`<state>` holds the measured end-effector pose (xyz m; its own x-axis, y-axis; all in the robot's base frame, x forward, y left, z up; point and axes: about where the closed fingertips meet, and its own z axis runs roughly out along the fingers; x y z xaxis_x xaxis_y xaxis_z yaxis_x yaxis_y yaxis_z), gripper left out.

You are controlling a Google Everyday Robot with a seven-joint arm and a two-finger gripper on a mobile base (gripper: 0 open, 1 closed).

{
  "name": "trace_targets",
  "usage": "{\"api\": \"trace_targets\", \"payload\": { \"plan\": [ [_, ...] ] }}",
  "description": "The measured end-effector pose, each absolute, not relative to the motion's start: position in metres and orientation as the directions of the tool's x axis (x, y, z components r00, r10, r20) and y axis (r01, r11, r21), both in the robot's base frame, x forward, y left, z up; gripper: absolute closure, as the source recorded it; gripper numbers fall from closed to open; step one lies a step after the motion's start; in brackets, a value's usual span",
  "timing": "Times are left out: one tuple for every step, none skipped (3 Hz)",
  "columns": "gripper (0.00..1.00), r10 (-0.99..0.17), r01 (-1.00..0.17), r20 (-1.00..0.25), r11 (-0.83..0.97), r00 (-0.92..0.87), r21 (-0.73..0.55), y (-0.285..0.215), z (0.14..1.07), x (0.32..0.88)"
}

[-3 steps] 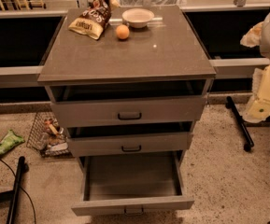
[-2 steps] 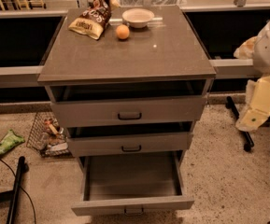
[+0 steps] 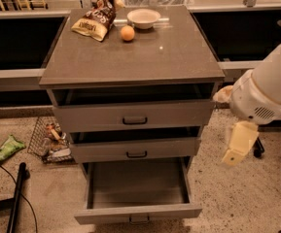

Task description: Close bottom drawer

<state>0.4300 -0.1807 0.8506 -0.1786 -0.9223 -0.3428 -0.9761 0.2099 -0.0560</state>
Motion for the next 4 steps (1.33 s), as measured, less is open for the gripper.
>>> {"api": "trace_targets", "payload": {
  "plan": [
    [0.00, -0.905, -0.977, -0.376, 0.212, -0.199, 0.008, -0.166, 0.798, 0.418],
    [0.00, -0.868, -0.960, -0.411, 0.253, -0.278, 0.115, -0.155, 0.727, 0.405],
    [0.00, -0.868, -0.961, -0.411, 0.253, -0.278, 0.115, -0.155, 0.727, 0.405],
    [0.00, -0.863, -0.961, -0.424, 0.243, -0.276, 0.130, -0.148, 0.694, 0.412]
  ]
}}
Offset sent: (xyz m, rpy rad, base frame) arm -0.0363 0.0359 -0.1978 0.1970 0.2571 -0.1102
